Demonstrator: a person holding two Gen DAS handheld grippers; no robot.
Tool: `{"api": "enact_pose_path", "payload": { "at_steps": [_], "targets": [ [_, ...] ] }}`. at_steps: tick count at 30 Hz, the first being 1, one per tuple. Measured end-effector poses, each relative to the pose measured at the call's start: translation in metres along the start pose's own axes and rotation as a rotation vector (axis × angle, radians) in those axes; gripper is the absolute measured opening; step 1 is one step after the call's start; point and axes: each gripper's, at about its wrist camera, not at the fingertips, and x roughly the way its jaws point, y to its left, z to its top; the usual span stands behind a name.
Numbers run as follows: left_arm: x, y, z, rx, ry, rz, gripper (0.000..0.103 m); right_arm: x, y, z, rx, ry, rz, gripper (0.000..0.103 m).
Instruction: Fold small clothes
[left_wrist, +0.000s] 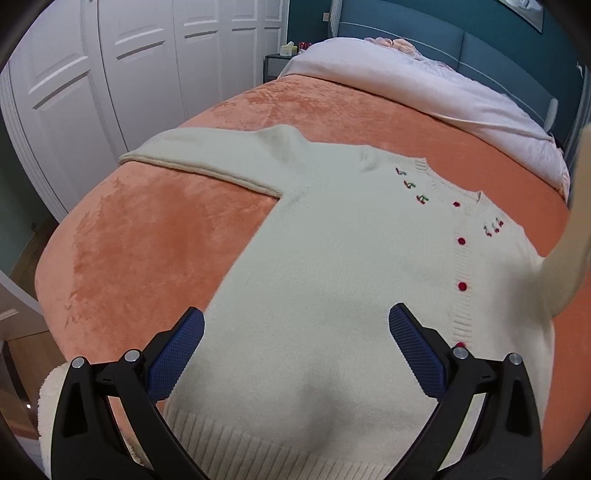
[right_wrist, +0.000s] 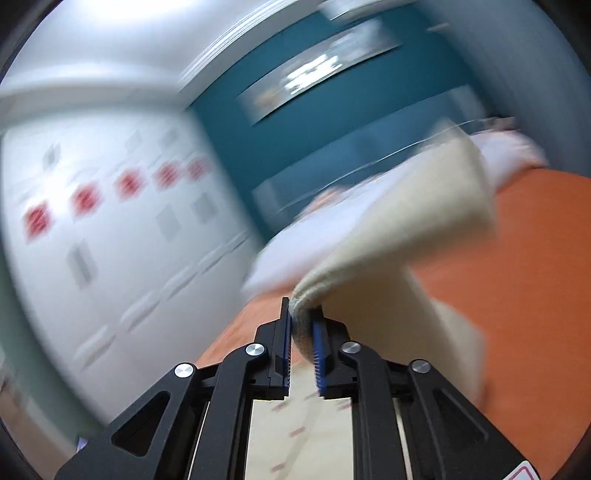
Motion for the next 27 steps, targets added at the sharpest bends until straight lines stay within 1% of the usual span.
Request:
{"api": "enact_pose_path", "payload": {
  "at_steps": [1,2,3,4,6,8,9,10,11,12,13,14,16,17,18,19,20,21,22,23,24,25,26,27],
  "targets": [
    [0.002,0.0,0.005,-0.009,0.008,-0.027,0.098,0.03,0.023,-0.017,-0.046,0.088,0.046,0.029],
    [0.006,-0.002,0.011,-0.02,0.016,-0.051,0.098,0.054,0.04,-0.04,-0.092,0.163,0.045,0.038],
    [0.011,-0.003,0.018,-0.031,0.026,-0.09,0.098,0.071,0.048,-0.059,-0.118,0.214,0.018,0.042],
    [0.015,-0.006,0.025,-0.036,0.032,-0.12,0.098,0.083,0.051,-0.083,-0.13,0.274,-0.02,0.042],
    [0.031,-0.015,0.041,-0.043,0.039,-0.175,0.098,0.081,0.041,-0.115,-0.094,0.344,-0.076,0.042],
    [0.053,-0.027,0.052,-0.03,0.048,-0.2,0.098,0.056,0.016,-0.136,0.006,0.364,-0.125,0.043],
    [0.069,-0.034,0.057,-0.021,0.06,-0.211,0.098,0.043,-0.002,-0.139,0.076,0.37,-0.158,0.044],
    [0.084,-0.041,0.06,-0.018,0.078,-0.203,0.098,0.03,-0.022,-0.142,0.143,0.372,-0.208,0.046],
    [0.098,-0.046,0.064,-0.028,0.098,-0.208,0.098,0.018,-0.038,-0.147,0.19,0.372,-0.241,0.047],
    [0.112,-0.051,0.066,-0.048,0.116,-0.232,0.098,0.01,-0.056,-0.147,0.248,0.372,-0.28,0.047],
    [0.124,-0.054,0.067,-0.072,0.132,-0.227,0.098,0.0,-0.067,-0.156,0.3,0.363,-0.3,0.047],
    [0.135,-0.055,0.068,-0.102,0.152,-0.219,0.098,-0.001,-0.082,-0.154,0.349,0.35,-0.305,0.047],
    [0.153,-0.052,0.068,-0.179,0.207,-0.226,0.088,-0.003,-0.109,-0.152,0.455,0.32,-0.325,0.05],
    [0.156,-0.052,0.07,-0.205,0.209,-0.224,0.072,0.002,-0.118,-0.153,0.489,0.316,-0.329,0.05],
    [0.156,-0.055,0.073,-0.206,0.193,-0.224,0.046,0.01,-0.128,-0.156,0.517,0.313,-0.346,0.05],
    [0.155,-0.059,0.078,-0.187,0.188,-0.255,0.031,0.018,-0.133,-0.157,0.53,0.311,-0.352,0.047],
    [0.154,-0.064,0.084,-0.17,0.189,-0.317,0.011,0.027,-0.138,-0.157,0.54,0.313,-0.357,0.04],
    [0.149,-0.068,0.093,-0.165,0.173,-0.364,0.011,0.033,-0.138,-0.157,0.537,0.309,-0.362,0.009],
    [0.139,-0.072,0.103,-0.157,0.128,-0.395,0.011,0.034,-0.138,-0.155,0.533,0.296,-0.361,0.01],
    [0.125,-0.076,0.112,-0.135,0.072,-0.431,0.011,0.03,-0.132,-0.147,0.525,0.247,-0.351,0.01],
    [0.111,-0.081,0.121,-0.107,0.017,-0.467,0.011,0.024,-0.12,-0.133,0.503,0.179,-0.335,0.009],
    [0.1,-0.086,0.127,-0.084,-0.023,-0.492,0.011,0.016,-0.112,-0.121,0.47,0.13,-0.333,0.009],
    [0.093,-0.088,0.129,-0.064,-0.047,-0.503,0.011,0.007,-0.104,-0.109,0.434,0.093,-0.339,0.009],
    [0.095,-0.092,0.127,-0.037,-0.049,-0.494,0.012,-0.002,-0.098,-0.104,0.395,0.057,-0.353,0.009]
  ]
}}
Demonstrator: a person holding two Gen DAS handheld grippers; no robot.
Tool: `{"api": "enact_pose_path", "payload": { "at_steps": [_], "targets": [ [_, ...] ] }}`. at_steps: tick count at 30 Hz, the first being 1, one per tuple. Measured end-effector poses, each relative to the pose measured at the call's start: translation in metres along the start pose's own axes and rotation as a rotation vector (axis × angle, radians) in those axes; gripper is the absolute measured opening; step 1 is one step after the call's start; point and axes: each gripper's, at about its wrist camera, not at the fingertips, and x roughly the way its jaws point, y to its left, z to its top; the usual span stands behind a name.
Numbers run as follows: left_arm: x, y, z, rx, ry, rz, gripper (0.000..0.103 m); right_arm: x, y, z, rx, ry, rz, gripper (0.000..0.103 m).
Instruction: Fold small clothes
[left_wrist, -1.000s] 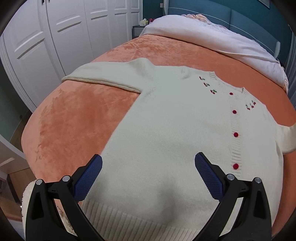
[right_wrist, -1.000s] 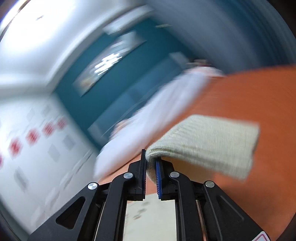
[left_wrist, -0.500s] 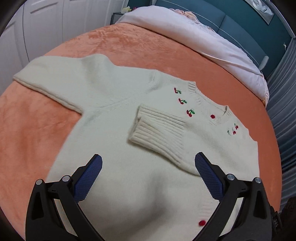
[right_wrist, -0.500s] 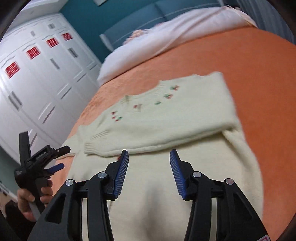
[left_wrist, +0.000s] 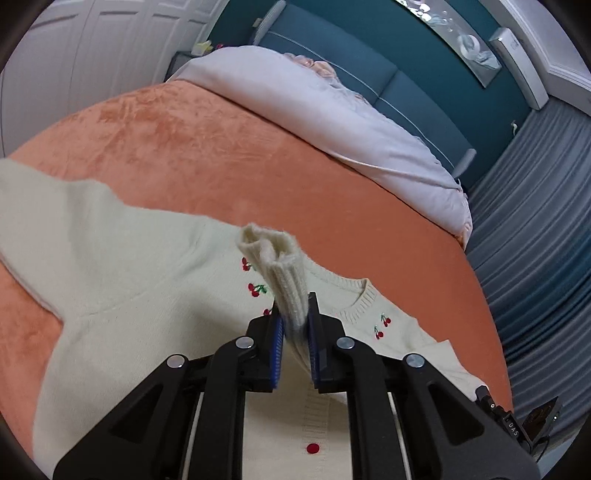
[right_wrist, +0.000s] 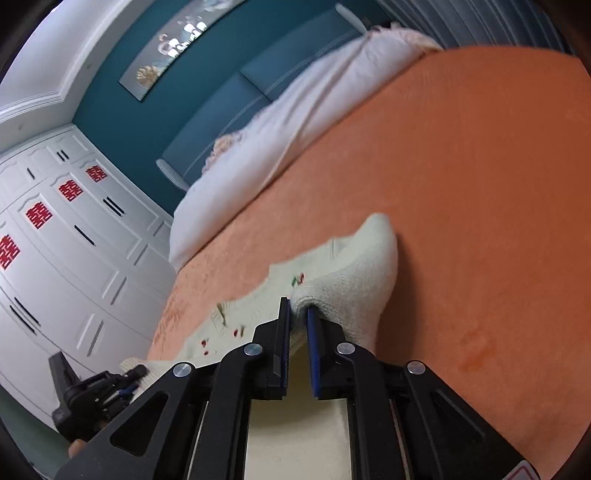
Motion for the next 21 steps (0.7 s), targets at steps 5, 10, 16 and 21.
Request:
{"api": "enact_pose_path", "payload": {
  "at_steps": [5,10,16,21],
  "targets": [
    [0.07,0.031,-0.046,-0.012,0.234,0.201,0.012,0.055,-0.057,-0.038,-0.007,0.236,-0.202,0.008],
    [0.059,0.038,-0.059,0.006,0.197,0.212,0.014,0.021,-0.025,-0.029,-0.079,0.137,-0.191,0.009],
    [0.062,0.029,-0.058,0.051,0.202,0.265,0.015,0.052,0.004,-0.025,-0.233,0.154,-0.252,0.009],
    [0.063,0.025,-0.057,0.081,0.211,0.277,0.016,0.07,-0.02,-0.041,-0.172,0.2,-0.288,0.002]
  ]
}}
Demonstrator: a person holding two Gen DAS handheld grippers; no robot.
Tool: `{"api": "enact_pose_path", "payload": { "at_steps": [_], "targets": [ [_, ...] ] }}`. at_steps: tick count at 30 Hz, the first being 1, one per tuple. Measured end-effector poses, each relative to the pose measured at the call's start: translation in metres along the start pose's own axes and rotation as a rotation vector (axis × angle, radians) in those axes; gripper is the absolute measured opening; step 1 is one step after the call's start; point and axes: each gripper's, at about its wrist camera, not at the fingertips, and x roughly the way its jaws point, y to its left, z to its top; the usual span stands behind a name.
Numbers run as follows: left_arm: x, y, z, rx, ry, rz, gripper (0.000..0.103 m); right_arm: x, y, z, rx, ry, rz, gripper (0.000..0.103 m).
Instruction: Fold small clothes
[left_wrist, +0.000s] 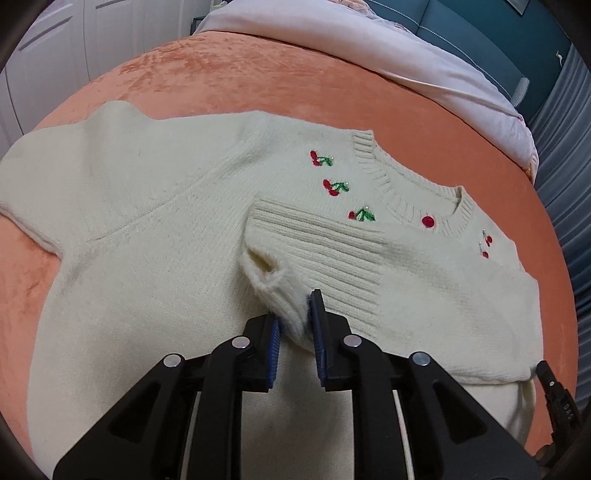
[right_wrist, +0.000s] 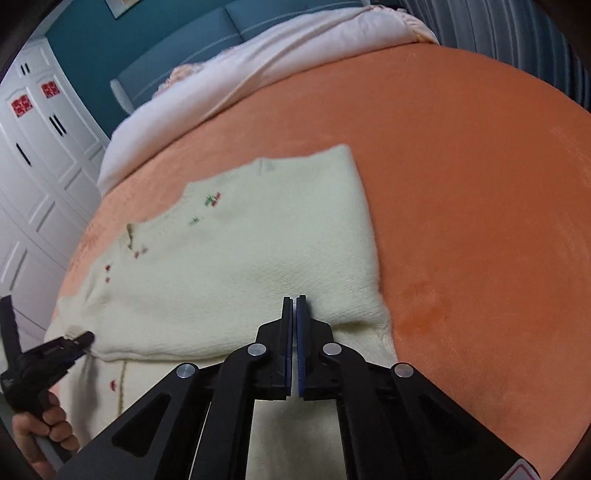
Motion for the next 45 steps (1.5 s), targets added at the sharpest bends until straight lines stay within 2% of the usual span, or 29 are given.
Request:
{"api": "enact_pose_path", "payload": {
  "at_steps": [2,5,7,8,9,10,12,15,17,20,22,25,26,27,28,29,30,33,35,37,39,41,42,44,45],
  "targets": [
    [0.001,-0.001,0.0,0.006,-0.005,0.007,0.016,-0.006,0.007,0.0,-0.022,-0.034,-0.001,0.002],
    [-0.001,-0.002,0.0,0.004,-0.006,0.011,0.016,0.024,0.007,-0.01,-0.081,0.047,-0.064,0.0],
    [-0.008,0.004,0.002,-0.027,-0.004,-0.013,0.022,0.02,0.007,-0.009,-0.074,0.026,-0.054,0.0],
    [-0.015,0.012,0.004,-0.062,-0.011,-0.031,0.032,0.013,0.01,-0.007,-0.071,0.017,-0.044,0.003],
    [-0.023,0.023,0.006,-0.101,-0.029,-0.049,0.042,0.001,0.018,-0.007,-0.069,0.001,-0.018,0.01],
    [-0.031,0.038,0.009,-0.141,-0.052,-0.059,0.048,-0.01,0.024,-0.009,-0.074,-0.014,0.011,0.011],
    [-0.048,0.077,0.017,-0.22,-0.097,-0.034,0.064,-0.037,0.036,-0.022,-0.116,-0.031,0.064,0.011],
    [-0.067,0.155,0.03,-0.358,-0.154,0.047,0.077,-0.066,0.058,-0.059,-0.217,-0.016,0.119,0.011],
    [-0.073,0.215,0.04,-0.465,-0.173,0.117,0.077,-0.079,0.07,-0.088,-0.271,0.022,0.148,0.011],
    [-0.074,0.298,0.056,-0.619,-0.191,0.202,0.077,-0.091,0.085,-0.135,-0.311,0.125,0.201,0.012],
    [-0.071,0.342,0.064,-0.722,-0.198,0.21,0.076,-0.097,0.092,-0.157,-0.306,0.181,0.227,0.012],
    [-0.062,0.381,0.073,-0.852,-0.209,0.156,0.061,-0.101,0.108,-0.178,-0.306,0.253,0.242,0.017],
    [-0.061,0.384,0.078,-0.855,-0.22,0.152,0.044,-0.103,0.113,-0.182,-0.312,0.264,0.243,0.017],
    [-0.059,0.383,0.085,-0.83,-0.213,0.149,0.032,-0.106,0.116,-0.185,-0.317,0.27,0.245,0.02],
    [-0.056,0.38,0.093,-0.803,-0.188,0.152,0.01,-0.107,0.12,-0.187,-0.321,0.276,0.247,0.022],
    [-0.059,0.375,0.099,-0.779,-0.192,0.147,0.01,-0.11,0.125,-0.19,-0.323,0.277,0.247,0.022],
    [-0.068,0.364,0.108,-0.743,-0.229,0.147,0.009,-0.111,0.128,-0.189,-0.323,0.278,0.251,0.022],
    [-0.112,0.296,0.132,-0.519,-0.354,0.06,0.008,-0.114,0.134,-0.189,-0.339,0.265,0.252,0.023],
    [-0.143,0.226,0.138,-0.345,-0.408,-0.043,0.008,-0.114,0.131,-0.185,-0.334,0.252,0.246,0.024],
    [-0.165,0.145,0.13,-0.181,-0.416,-0.186,0.009,-0.112,0.126,-0.182,-0.315,0.245,0.238,0.026],
    [-0.168,0.065,0.108,-0.036,-0.366,-0.308,0.01,-0.11,0.117,-0.178,-0.277,0.239,0.225,0.026],
    [-0.147,-0.001,0.076,0.061,-0.254,-0.377,0.015,-0.11,0.107,-0.173,-0.238,0.225,0.211,0.026],
    [-0.131,-0.023,0.056,0.08,-0.183,-0.392,0.033,-0.111,0.101,-0.17,-0.224,0.214,0.2,0.026],
    [-0.094,-0.048,0.016,0.057,-0.039,-0.384,0.058,-0.114,0.09,-0.165,-0.209,0.196,0.176,0.026],
    [-0.081,-0.049,-0.001,0.029,0.001,-0.381,0.058,-0.115,0.083,-0.163,-0.204,0.186,0.161,0.026]
  ]
}}
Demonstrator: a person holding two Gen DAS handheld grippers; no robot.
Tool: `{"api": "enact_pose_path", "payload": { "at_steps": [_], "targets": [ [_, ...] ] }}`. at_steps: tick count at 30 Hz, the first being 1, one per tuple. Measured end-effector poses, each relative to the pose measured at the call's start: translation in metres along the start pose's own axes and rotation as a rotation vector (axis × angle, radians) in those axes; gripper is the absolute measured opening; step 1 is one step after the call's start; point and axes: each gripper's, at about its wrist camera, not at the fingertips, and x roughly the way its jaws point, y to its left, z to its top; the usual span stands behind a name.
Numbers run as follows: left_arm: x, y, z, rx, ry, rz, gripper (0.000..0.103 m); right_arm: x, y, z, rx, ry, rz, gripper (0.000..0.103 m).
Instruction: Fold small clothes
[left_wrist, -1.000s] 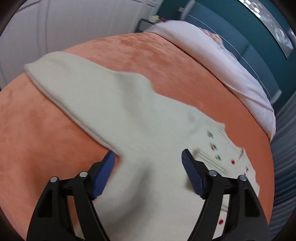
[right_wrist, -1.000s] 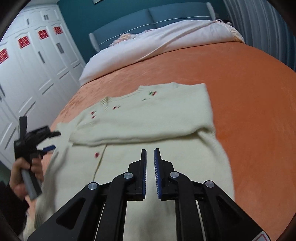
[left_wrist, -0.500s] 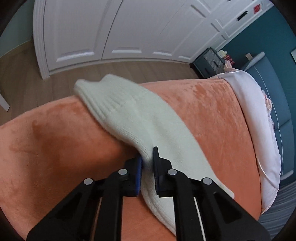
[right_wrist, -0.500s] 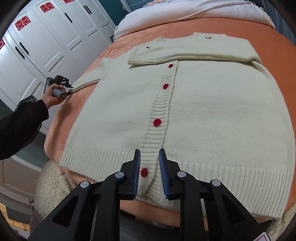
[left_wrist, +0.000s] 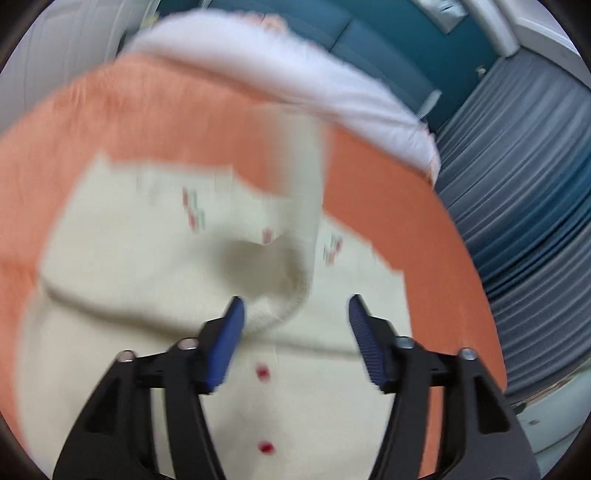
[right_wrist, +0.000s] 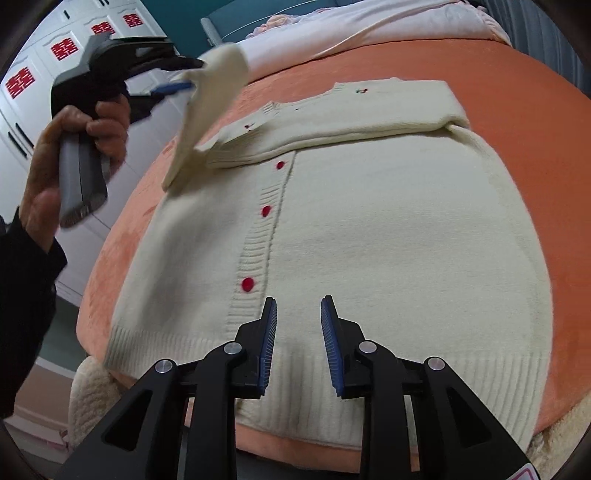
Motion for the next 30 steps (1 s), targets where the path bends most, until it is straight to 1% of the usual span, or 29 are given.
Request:
{"api": "enact_pose_path", "payload": {
  "at_steps": [2,3,4,5,6,8,11,13,14,15,16,18,19,21,22,23,25,26,27,28,29,30],
  "targets": [
    [0.008,0.017,-0.023,-0.074,0.028,0.021,0.058,-0.008,-0.013,0.001,0.011,-0.021,-0.027,0.026],
    [0.007,0.029,-0.028,-0.126,0.024,0.031,0.058,-0.013,-0.02,0.002,0.013,-0.032,-0.032,0.028],
    [0.003,0.042,-0.029,-0.175,0.011,0.05,0.059,-0.016,-0.025,0.003,0.01,-0.043,-0.041,0.033],
    [0.0,0.054,-0.03,-0.214,-0.01,0.078,0.06,-0.018,-0.029,0.005,0.004,-0.053,-0.053,0.035],
    [-0.008,0.067,-0.027,-0.245,-0.036,0.109,0.064,-0.018,-0.032,0.008,-0.007,-0.061,-0.067,0.037],
    [-0.02,0.09,-0.016,-0.295,-0.075,0.17,0.068,-0.014,-0.031,0.02,-0.054,-0.082,-0.094,0.037],
    [-0.03,0.124,0.004,-0.379,-0.105,0.214,0.069,0.002,-0.024,0.051,-0.08,-0.102,-0.076,0.039],
    [-0.029,0.147,0.011,-0.427,-0.106,0.241,0.069,0.016,-0.02,0.077,-0.078,-0.137,-0.072,0.043],
    [-0.026,0.154,0.013,-0.435,-0.107,0.25,0.067,0.024,-0.02,0.089,-0.07,-0.156,-0.082,0.044],
    [-0.025,0.159,0.014,-0.439,-0.108,0.261,0.062,0.033,-0.021,0.103,-0.059,-0.171,-0.102,0.044],
    [-0.023,0.165,0.015,-0.439,-0.104,0.271,0.058,0.04,-0.021,0.114,-0.048,-0.184,-0.123,0.044],
    [-0.017,0.172,0.013,-0.457,-0.08,0.257,0.042,0.056,-0.028,0.135,-0.015,-0.197,-0.158,0.045],
    [-0.016,0.176,0.013,-0.473,-0.071,0.245,0.04,0.065,-0.034,0.145,0.006,-0.194,-0.175,0.048],
    [-0.012,0.182,0.009,-0.499,-0.069,0.236,0.039,0.083,-0.046,0.161,0.044,-0.181,-0.214,0.05],
    [-0.012,0.183,0.008,-0.508,-0.074,0.228,0.039,0.091,-0.051,0.165,0.066,-0.17,-0.213,0.05],
    [-0.012,0.186,0.007,-0.516,-0.078,0.222,0.039,0.098,-0.055,0.169,0.091,-0.161,-0.201,0.05],
    [-0.011,0.19,0.008,-0.544,-0.088,0.202,0.044,0.113,-0.056,0.171,0.119,-0.133,-0.163,0.052],
    [-0.011,0.191,0.009,-0.562,-0.093,0.187,0.046,0.117,-0.054,0.171,0.129,-0.131,-0.171,0.051],
    [-0.011,0.192,0.011,-0.574,-0.104,0.173,0.043,0.119,-0.052,0.172,0.129,-0.144,-0.173,0.043],
    [-0.013,0.192,0.014,-0.572,-0.116,0.165,0.038,0.118,-0.049,0.174,0.121,-0.154,-0.162,0.011],
    [-0.017,0.19,0.017,-0.566,-0.138,0.159,0.016,0.115,-0.046,0.178,0.115,-0.165,-0.153,0.011],
    [-0.022,0.187,0.022,-0.551,-0.166,0.153,0.011,0.105,-0.041,0.183,0.117,-0.2,-0.118,0.01]
  ]
}}
